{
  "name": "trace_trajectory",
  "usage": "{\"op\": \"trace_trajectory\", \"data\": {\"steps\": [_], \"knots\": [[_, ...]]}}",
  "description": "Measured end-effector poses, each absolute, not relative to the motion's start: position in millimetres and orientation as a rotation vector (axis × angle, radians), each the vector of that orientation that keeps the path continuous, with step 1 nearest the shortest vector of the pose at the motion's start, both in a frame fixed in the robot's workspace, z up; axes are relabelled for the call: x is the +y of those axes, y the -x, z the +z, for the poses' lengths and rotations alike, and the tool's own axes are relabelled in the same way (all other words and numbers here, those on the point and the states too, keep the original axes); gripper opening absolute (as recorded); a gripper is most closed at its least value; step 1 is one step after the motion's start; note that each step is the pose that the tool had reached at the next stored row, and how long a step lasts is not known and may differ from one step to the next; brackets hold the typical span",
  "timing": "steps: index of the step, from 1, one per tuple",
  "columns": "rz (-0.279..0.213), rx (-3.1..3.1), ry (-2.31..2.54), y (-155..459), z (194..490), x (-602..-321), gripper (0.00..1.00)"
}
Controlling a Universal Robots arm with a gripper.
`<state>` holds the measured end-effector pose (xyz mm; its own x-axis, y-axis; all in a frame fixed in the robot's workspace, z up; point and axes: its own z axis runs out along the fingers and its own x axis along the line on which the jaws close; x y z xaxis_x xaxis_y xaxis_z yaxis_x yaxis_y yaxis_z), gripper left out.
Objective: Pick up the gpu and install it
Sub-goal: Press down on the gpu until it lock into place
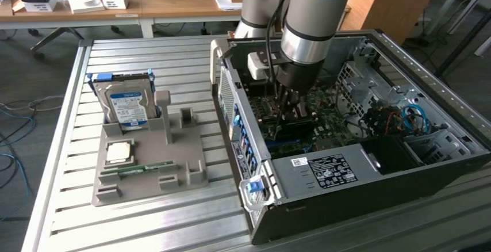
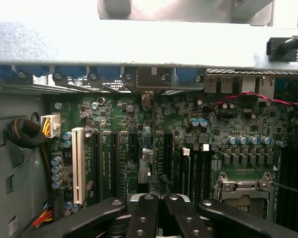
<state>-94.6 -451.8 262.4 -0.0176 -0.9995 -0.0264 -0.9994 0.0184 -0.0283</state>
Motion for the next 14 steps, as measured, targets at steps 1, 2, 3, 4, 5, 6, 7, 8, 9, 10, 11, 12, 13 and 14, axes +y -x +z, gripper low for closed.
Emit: {"op": "trace_trajectory", "data": {"steps": [1,2,3,4,5,6,7,8,9,10,11,12,13,14], "knots": [[-0.003,2.214,2.174,94.7,262.4,-451.8,0.11],[-0.002,2.214,2.174,94.7,262.3,-451.8,0.11],[-0.002,2.214,2.174,94.7,262.3,-451.8,0.11],[-0.003,2.214,2.174,94.7,262.1,-451.8,0.11],[-0.003,2.214,2.174,94.9,261.7,-451.8,0.11],[-0.003,2.214,2.174,95.1,261.6,-451.9,0.11],[-0.003,2.214,2.174,95.3,261.6,-451.9,0.11],[-0.003,2.214,2.174,95.3,261.5,-451.8,0.11],[-0.003,2.214,2.174,95.3,261.5,-451.9,0.11],[-0.002,2.214,2.174,95.3,261.4,-451.8,0.11],[-0.002,2.214,2.174,95.3,261.4,-451.8,0.11],[-0.003,2.214,2.174,95.3,261.4,-451.8,0.11],[-0.002,2.214,2.174,95.3,261.4,-451.8,0.11],[-0.002,2.213,2.174,95.3,261.8,-451.8,0.11]]}}
